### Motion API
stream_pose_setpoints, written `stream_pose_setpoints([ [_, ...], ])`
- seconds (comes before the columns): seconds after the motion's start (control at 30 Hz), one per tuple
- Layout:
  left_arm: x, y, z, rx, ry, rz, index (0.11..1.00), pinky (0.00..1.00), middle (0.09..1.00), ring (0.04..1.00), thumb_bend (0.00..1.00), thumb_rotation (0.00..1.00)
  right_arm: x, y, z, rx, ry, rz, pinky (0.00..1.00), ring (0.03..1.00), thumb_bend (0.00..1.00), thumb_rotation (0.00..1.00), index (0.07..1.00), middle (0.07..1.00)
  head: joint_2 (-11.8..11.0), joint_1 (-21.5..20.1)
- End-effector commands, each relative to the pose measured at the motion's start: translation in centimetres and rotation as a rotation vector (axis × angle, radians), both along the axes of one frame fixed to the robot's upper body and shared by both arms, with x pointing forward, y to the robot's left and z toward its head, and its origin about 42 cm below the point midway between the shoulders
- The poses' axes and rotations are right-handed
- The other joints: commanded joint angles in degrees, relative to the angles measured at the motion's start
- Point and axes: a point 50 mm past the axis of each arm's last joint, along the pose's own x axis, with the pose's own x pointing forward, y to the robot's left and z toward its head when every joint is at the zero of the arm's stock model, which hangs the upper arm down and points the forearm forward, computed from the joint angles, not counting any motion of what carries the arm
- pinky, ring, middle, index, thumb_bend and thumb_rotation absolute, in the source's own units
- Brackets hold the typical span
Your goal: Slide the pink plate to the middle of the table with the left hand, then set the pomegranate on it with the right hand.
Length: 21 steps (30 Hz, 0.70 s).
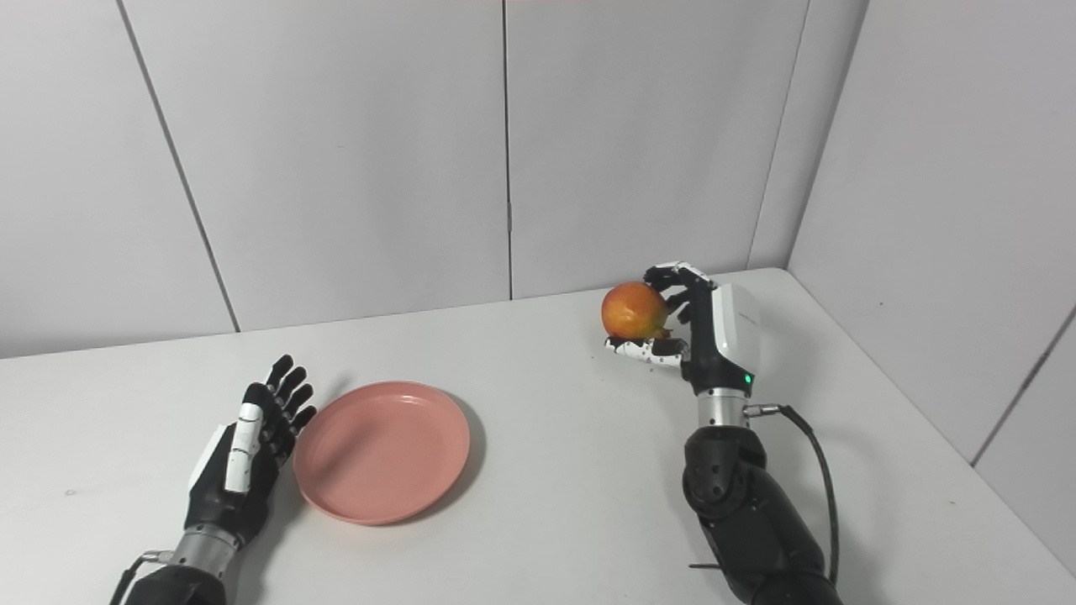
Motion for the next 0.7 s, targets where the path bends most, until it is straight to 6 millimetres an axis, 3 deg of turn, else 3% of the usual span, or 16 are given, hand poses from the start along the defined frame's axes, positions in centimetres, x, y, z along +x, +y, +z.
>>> stream_pose_setpoints([
  [0.0, -0.5, -0.8, -0.6, -0.007, 0.019, 0.0, 1.0, 0.96, 0.999, 0.986, 0.63, 1.0, 0.5, 1.1, 2.9, -0.007, -0.104, 0.07, 0.36, 0.406, 0.51, 0.0, 0.541, 0.486, 0.1, 0.1],
  [0.27, -0.6, -1.9, -0.5, 0.005, 0.011, 0.007, 1.0, 0.96, 0.994, 0.981, 0.62, 1.0, -1.1, 5.3, 3.8, 0.019, -0.12, 0.23, 0.37, 0.415, 0.52, 0.0, 0.529, 0.494, 0.2, 2.9],
  [0.67, -0.7, -2.8, -0.5, 0.037, -0.001, 0.046, 0.981, 0.92, 0.978, 0.96, 0.62, 1.0, -2.2, 10.6, 3.5, 0.076, -0.1, 0.451, 0.39, 0.423, 0.51, 0.0, 0.535, 0.485, 0.8, 6.1],
])
